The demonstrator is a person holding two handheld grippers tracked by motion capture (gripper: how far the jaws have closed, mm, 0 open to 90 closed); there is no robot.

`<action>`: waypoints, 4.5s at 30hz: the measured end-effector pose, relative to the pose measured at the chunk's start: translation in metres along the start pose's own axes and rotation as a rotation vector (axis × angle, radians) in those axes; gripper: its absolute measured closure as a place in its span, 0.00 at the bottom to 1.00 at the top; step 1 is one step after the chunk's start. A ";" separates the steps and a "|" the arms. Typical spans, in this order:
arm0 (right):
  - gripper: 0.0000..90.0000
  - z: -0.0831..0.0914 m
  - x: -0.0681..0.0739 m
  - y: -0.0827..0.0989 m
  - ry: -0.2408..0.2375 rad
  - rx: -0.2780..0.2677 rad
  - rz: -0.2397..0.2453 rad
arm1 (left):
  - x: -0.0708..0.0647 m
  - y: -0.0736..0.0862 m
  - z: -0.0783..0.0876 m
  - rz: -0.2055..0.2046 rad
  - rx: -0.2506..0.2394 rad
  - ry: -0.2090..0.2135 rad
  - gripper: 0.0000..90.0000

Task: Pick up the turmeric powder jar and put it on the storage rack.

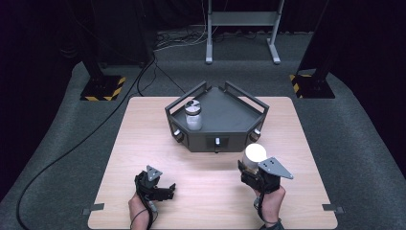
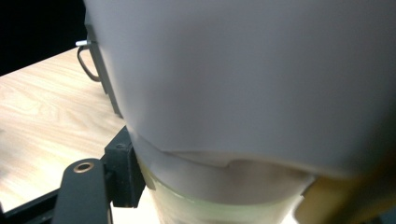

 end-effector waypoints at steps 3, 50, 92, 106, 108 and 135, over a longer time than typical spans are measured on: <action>0.33 0.000 -0.002 -0.006 0.004 -0.011 0.003 | 0.000 0.000 0.000 0.000 0.000 0.000 0.01; 0.33 -0.016 -0.025 -0.079 0.009 -0.035 0.066 | 0.000 0.000 0.000 0.000 0.000 0.001 0.01; 0.33 -0.038 -0.033 -0.115 0.007 -0.048 0.068 | 0.000 0.000 0.000 0.000 0.000 0.001 0.01; 0.33 -0.068 -0.033 -0.121 -0.015 -0.013 0.052 | 0.000 0.000 0.000 -0.001 0.000 0.001 0.01; 0.33 -0.071 -0.033 -0.121 -0.017 -0.011 0.048 | 0.000 0.000 0.000 -0.001 0.000 0.000 0.01; 0.33 -0.107 -0.035 -0.127 -0.041 0.032 0.041 | 0.000 0.000 0.000 -0.004 0.001 0.003 0.01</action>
Point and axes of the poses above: each handheld gripper's, and its own axes: z roughly backward along the jaws, y roughly out of its underside, x roughly to its left, the point moved 6 cm from there along -z, roughly forward along the jaws, and after that the axes turned 8 degrees about y, right-handed, at the moved point
